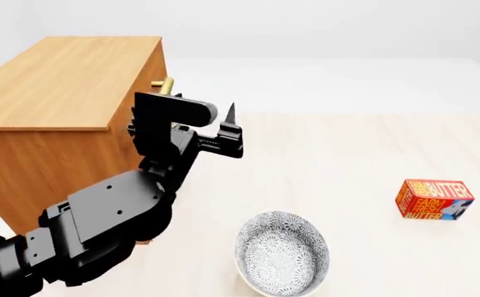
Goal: Put the chocolate pudding in the top drawer of the cabinet and close it.
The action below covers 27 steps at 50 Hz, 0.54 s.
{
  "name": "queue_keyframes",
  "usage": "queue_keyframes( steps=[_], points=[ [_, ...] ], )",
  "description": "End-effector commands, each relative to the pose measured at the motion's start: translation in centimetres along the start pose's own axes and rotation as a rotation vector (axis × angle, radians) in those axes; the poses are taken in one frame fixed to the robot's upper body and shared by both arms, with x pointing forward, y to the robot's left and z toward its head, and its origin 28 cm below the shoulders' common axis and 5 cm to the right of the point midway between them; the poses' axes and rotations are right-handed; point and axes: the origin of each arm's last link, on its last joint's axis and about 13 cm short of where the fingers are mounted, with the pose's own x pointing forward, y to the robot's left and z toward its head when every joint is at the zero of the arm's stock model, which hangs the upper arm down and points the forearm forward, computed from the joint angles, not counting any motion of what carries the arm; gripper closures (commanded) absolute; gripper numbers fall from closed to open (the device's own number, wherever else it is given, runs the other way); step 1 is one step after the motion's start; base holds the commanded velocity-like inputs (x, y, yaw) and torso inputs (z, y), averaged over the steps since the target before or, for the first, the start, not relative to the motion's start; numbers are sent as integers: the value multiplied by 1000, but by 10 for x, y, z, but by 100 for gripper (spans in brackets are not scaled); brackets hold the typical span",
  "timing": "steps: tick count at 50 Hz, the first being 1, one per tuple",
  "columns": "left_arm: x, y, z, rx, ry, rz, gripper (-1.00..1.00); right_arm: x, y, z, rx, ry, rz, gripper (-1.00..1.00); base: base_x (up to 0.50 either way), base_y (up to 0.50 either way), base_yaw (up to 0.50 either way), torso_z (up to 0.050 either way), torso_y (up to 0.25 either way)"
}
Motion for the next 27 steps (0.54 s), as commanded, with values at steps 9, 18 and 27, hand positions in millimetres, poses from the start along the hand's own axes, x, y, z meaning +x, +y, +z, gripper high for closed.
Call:
queue_keyframes(
  steps=[9, 18, 27],
  points=[
    [-48, -3, 35, -150, -192, -186, -100, 0, 1, 0, 0, -1, 7, -100, 0, 0, 0, 0, 0],
    [-80, 5, 44, -99, -348, -139, -100, 0, 5, 1, 3, -6, 25, -100, 0, 0, 0, 0, 0],
    [-119, 14, 47, -45, -457, -116, -100, -1, 11, 4, 7, -11, 60, -100, 0, 0, 0, 0, 0]
  ],
)
